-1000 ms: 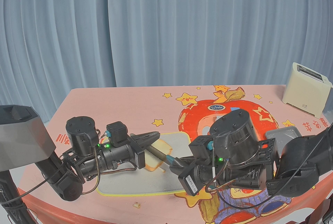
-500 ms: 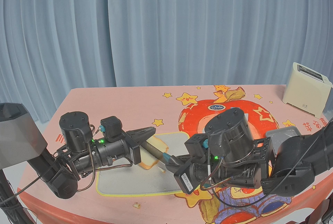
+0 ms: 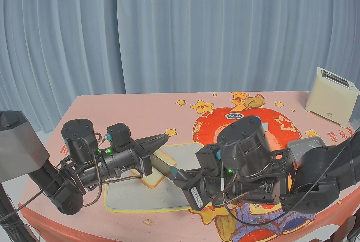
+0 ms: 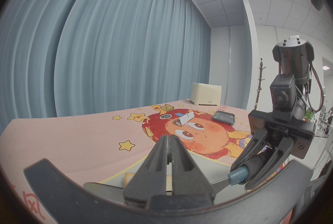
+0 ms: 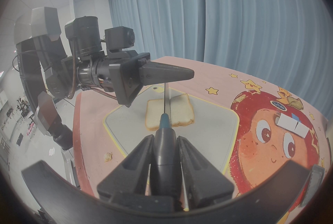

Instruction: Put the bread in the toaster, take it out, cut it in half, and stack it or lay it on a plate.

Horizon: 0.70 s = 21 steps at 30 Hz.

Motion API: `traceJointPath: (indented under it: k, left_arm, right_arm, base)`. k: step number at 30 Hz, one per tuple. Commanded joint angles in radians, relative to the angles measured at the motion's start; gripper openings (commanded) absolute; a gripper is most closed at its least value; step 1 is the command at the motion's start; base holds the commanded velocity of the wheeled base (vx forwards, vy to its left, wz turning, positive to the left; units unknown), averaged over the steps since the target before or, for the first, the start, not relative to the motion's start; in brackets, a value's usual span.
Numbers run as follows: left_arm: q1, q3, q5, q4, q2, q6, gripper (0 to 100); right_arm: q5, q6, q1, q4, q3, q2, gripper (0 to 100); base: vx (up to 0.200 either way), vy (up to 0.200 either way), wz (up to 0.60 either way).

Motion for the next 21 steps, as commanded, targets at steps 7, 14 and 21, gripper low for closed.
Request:
traceJointPath:
  k: [7,14,21]
  left_arm:
    - [0.001,0.017,0.002,0.003,0.029,0.003,0]
    - [0.001,0.014,0.025,-0.003,0.063,0.003,0]
    - [-0.001,0.008,0.025,-0.003,0.049,0.001,0]
  right_arm:
    - [0.0,0.0,0.003,0.0,0.007,0.009,0]
    - [-0.001,-0.008,0.006,0.0,0.011,0.042,0]
    - [-0.006,-0.006,0.006,0.0,0.008,0.05,0]
  base:
    - [0.0,0.0,0.0]
    - [0.0,0.0,0.0]
    - [0.0,0.0,0.0]
